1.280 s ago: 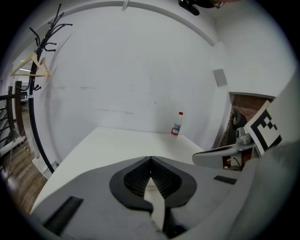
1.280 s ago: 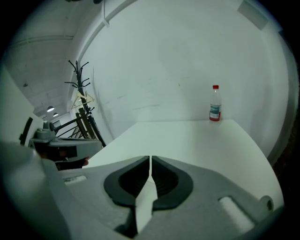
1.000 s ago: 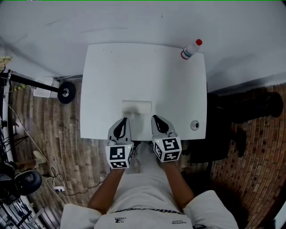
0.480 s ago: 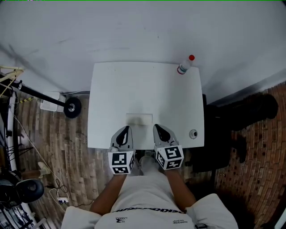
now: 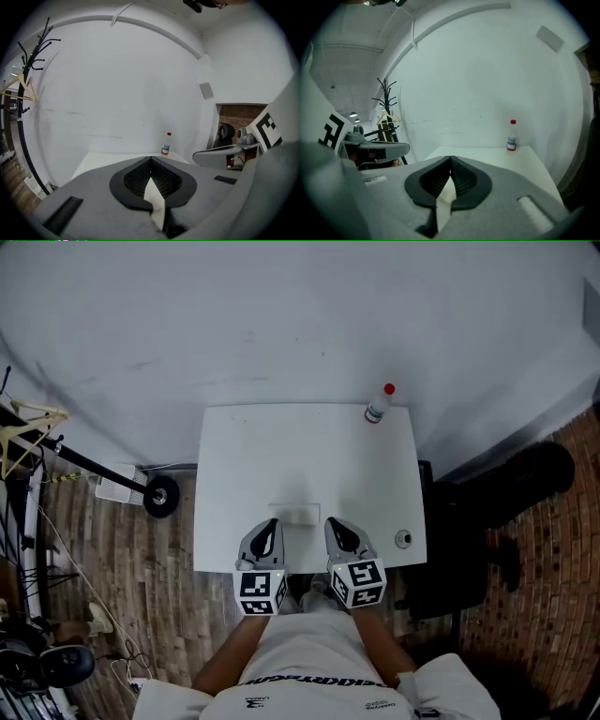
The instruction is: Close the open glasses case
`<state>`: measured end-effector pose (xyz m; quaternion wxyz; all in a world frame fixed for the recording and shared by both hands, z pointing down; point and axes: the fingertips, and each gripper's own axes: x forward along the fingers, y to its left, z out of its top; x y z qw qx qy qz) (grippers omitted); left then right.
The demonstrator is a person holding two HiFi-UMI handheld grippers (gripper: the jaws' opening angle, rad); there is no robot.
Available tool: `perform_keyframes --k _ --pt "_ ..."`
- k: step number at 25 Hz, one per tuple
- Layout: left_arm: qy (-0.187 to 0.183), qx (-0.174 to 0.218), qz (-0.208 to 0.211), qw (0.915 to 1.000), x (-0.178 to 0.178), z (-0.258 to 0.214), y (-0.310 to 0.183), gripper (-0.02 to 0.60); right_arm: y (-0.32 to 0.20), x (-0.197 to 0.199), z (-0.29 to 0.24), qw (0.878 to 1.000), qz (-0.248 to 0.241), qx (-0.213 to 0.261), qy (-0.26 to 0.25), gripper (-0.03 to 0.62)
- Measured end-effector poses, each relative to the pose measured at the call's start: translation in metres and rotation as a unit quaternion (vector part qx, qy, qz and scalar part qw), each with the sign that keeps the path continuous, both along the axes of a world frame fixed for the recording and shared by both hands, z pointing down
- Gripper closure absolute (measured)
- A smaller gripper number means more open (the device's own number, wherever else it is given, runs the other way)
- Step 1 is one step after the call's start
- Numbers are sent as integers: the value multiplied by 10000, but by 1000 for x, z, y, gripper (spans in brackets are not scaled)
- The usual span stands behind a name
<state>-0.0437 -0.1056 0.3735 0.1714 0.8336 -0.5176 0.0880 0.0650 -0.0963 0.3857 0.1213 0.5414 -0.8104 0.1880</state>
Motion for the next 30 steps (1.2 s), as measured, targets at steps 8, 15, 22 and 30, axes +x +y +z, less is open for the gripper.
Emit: perform_keyframes --k 8,15,22,30 --pt "-62 363 107 9993 2 -28 -3 584 -5 3 -34 9991 42 419 -31 599" --pt "-6 603 202 9980 11 -49 -2 584 -8 5 -59 9964 0 848 14 599" --pt "14 769 190 9969 13 -57 -4 584 -7 7 -67 9945 -59 1040 95 599" --pt "-2 819 141 9965 12 -59 -6 584 -7 7 -73 9935 -75 1132 103 599"
